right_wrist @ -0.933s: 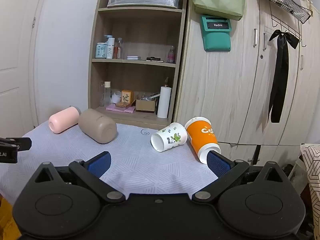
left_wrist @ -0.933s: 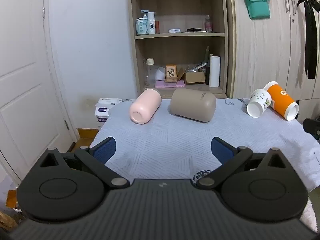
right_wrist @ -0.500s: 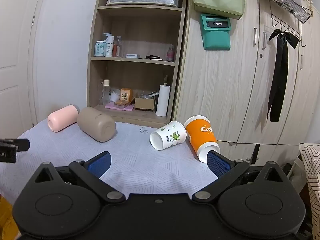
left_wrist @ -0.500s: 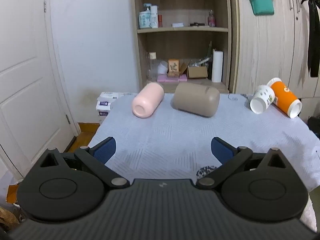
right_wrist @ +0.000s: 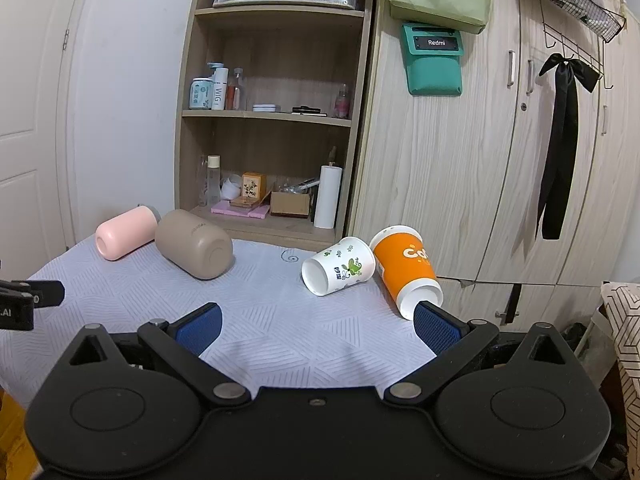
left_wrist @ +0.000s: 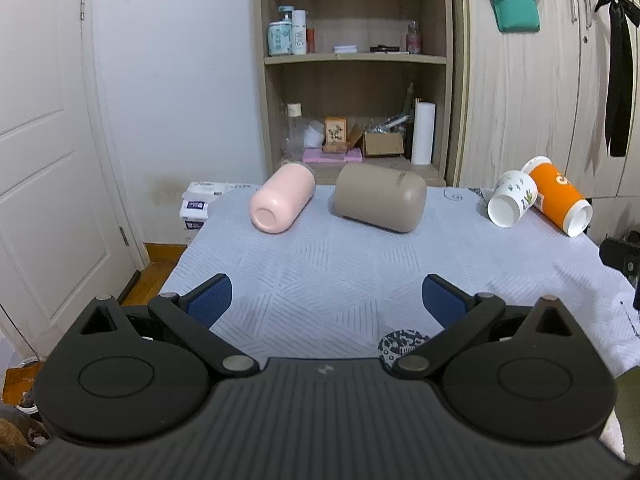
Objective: Flip cup upright
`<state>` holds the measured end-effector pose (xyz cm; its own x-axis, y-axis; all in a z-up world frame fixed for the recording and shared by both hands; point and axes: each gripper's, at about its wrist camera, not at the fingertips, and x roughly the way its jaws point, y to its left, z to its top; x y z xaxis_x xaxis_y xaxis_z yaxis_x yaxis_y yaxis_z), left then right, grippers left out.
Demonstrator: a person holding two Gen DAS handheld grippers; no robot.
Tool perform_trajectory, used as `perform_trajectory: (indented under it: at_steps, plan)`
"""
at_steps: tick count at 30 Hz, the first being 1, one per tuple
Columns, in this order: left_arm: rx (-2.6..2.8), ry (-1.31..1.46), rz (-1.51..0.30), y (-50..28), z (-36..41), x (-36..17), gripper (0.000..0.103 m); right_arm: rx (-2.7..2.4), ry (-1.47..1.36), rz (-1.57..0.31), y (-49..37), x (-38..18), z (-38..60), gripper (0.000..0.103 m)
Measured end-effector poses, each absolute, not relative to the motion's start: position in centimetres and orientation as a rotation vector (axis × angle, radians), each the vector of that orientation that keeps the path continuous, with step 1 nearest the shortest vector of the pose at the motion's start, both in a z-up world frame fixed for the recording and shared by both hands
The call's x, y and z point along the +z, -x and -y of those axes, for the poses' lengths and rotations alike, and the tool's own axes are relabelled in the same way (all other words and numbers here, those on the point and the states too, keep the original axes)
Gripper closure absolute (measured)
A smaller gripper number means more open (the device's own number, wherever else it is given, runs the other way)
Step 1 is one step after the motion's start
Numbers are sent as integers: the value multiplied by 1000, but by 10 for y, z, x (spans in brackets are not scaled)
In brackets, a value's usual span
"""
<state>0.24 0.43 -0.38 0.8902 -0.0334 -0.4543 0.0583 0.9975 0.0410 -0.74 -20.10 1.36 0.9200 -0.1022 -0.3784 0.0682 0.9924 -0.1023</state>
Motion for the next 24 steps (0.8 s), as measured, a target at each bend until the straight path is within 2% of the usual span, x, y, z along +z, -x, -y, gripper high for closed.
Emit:
perform_trajectory:
  at_steps: [24]
  plan:
    - [-40, -10, -449, -6, -10, -11, 0, -100, 64, -383, 10, 14, 205, 0]
